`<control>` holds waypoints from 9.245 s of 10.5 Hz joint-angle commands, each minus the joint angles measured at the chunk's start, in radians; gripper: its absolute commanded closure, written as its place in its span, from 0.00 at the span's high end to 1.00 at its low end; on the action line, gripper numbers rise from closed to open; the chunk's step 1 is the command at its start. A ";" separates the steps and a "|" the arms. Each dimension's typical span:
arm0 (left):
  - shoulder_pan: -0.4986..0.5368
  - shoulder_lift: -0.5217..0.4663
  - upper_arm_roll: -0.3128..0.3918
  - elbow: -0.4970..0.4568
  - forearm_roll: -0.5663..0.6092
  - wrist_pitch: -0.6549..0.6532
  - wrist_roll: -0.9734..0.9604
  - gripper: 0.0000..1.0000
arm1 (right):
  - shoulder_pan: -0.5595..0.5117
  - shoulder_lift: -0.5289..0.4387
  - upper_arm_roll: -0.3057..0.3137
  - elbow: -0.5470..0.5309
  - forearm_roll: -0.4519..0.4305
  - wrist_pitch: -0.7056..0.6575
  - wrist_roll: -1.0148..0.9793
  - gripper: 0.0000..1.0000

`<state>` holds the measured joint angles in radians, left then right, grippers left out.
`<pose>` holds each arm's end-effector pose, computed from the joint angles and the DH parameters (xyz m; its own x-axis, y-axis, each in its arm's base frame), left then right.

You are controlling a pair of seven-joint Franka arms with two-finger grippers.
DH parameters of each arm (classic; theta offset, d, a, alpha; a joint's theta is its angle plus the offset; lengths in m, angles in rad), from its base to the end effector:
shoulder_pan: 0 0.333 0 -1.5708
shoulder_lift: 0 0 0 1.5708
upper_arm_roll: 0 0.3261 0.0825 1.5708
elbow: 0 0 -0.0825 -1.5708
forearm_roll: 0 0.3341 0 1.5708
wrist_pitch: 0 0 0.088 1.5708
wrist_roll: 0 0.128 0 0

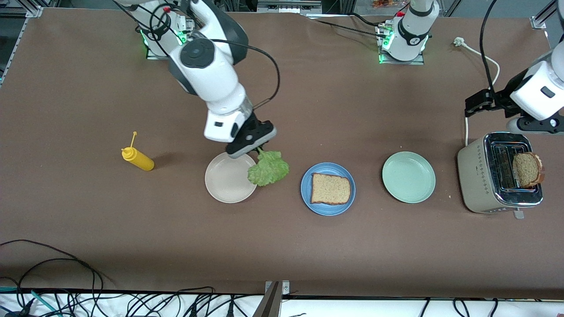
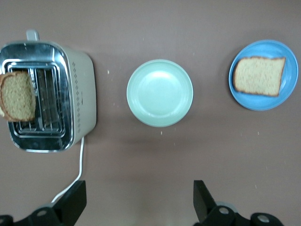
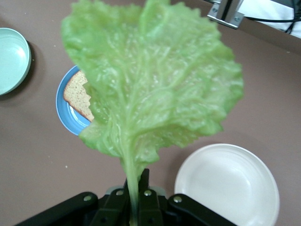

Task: Make sandwich in blue plate with both arms
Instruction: 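Carry the lettuce over the bread on the blue plate, then release the lettuce onto the bread and raise the right gripper away, then move the right gripper down to the yellow mustard bottle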

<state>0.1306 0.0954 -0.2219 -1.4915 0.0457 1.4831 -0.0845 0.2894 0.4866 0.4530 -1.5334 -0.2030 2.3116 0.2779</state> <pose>0.5212 -0.0356 0.5916 0.9951 -0.0035 -0.0988 -0.0068 -0.9994 -0.0332 0.5406 0.4127 0.4405 0.8430 0.4337 0.3183 0.4874 -0.8661 -0.1108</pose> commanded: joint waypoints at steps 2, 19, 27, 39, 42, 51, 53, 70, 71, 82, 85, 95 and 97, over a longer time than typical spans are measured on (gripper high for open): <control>0.015 -0.171 -0.008 -0.221 0.013 0.117 -0.020 1.00 | 0.124 0.173 -0.007 0.169 -0.142 0.022 0.185 0.00; 0.050 -0.138 0.006 -0.196 0.010 0.117 -0.018 1.00 | 0.490 0.556 -0.413 0.407 -0.225 0.431 0.205 0.00; 0.098 -0.114 0.006 -0.176 -0.024 0.115 -0.018 1.00 | 0.513 0.590 -0.447 0.407 -0.225 0.456 0.213 0.24; 0.104 -0.114 0.006 -0.181 -0.026 0.109 -0.018 1.00 | 0.511 0.462 -0.439 0.400 -0.124 0.251 0.199 1.00; 0.110 -0.114 0.004 -0.181 -0.026 0.109 -0.017 1.00 | 0.504 0.313 -0.438 0.337 -0.092 0.051 0.198 1.00; 0.109 -0.117 -0.001 -0.177 -0.063 0.109 -0.018 1.00 | 0.436 -0.279 -0.537 -0.069 -0.007 -0.383 -0.023 1.00; 0.109 -0.118 0.000 -0.177 -0.063 0.102 -0.018 1.00 | 0.436 -0.399 -0.597 -0.195 -0.003 -0.380 -0.057 1.00; 0.189 -0.129 -0.016 -0.099 -0.058 -0.026 -0.017 1.00 | 0.227 -0.648 -1.001 -0.488 0.247 -0.258 -0.913 1.00; 0.189 -0.129 -0.019 -0.099 -0.058 -0.027 -0.020 1.00 | 0.120 -0.622 -0.932 -0.488 0.328 -0.255 -1.010 1.00; 0.189 -0.120 -0.028 -0.096 -0.058 -0.020 -0.004 1.00 | -0.165 -0.355 -0.896 -0.557 1.054 -0.278 -2.109 1.00; 0.189 -0.118 -0.028 -0.095 -0.058 -0.020 -0.004 1.00 | -0.159 -0.292 -0.921 -0.560 1.161 -0.279 -2.252 1.00; 0.198 -0.117 -0.022 -0.096 -0.060 -0.020 -0.004 1.00 | -0.177 -0.207 -0.944 -0.628 1.353 -0.319 -2.615 1.00; 0.198 -0.117 -0.022 -0.096 -0.060 -0.020 -0.004 1.00 | -0.183 -0.188 -0.955 -0.633 1.355 -0.355 -2.661 1.00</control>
<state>0.3239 -0.0288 -0.2457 -1.6046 -0.0022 1.4733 -0.0995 0.1185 0.2848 -0.4880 -2.1555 1.1235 2.0068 -2.3106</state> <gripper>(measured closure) 0.000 0.000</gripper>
